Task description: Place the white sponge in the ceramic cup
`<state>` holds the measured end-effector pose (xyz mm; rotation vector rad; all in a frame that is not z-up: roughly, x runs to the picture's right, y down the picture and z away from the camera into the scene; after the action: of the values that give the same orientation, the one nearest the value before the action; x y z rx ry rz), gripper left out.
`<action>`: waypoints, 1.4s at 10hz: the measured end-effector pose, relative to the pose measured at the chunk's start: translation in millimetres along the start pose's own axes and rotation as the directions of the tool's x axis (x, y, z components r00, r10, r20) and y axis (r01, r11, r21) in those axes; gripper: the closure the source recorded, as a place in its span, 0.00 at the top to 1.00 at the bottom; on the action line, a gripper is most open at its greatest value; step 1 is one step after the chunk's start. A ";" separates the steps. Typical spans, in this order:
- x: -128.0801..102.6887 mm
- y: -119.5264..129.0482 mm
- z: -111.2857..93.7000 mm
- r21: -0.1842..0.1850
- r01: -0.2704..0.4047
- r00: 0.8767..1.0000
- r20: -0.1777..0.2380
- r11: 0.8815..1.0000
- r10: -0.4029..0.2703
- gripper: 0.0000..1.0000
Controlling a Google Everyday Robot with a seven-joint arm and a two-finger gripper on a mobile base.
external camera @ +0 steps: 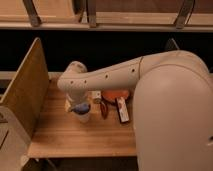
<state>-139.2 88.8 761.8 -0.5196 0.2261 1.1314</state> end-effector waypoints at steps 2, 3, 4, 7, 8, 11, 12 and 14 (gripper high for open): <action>-4.0 2.7 3.3 -0.024 -0.001 1.000 0.000 1.000 0.001 0.00; -5.7 4.9 3.3 -0.033 0.002 1.000 0.002 0.999 -0.002 0.00; -6.4 7.2 2.7 -0.041 0.004 1.000 0.002 0.999 -0.004 0.00; -3.2 11.8 2.6 -0.052 0.009 1.000 -0.011 0.999 -0.010 0.00; 0.6 11.6 3.9 -0.052 0.000 1.000 -0.023 0.999 -0.002 0.00; 2.4 10.9 4.2 -0.050 -0.011 1.000 -0.029 0.999 0.010 0.07; 2.4 10.9 4.2 -0.050 -0.012 1.000 -0.029 0.999 0.010 0.18; 2.4 10.9 4.2 -0.050 -0.012 1.000 -0.029 0.999 0.010 0.36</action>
<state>-148.4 96.3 761.3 -0.5798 0.2262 1.1432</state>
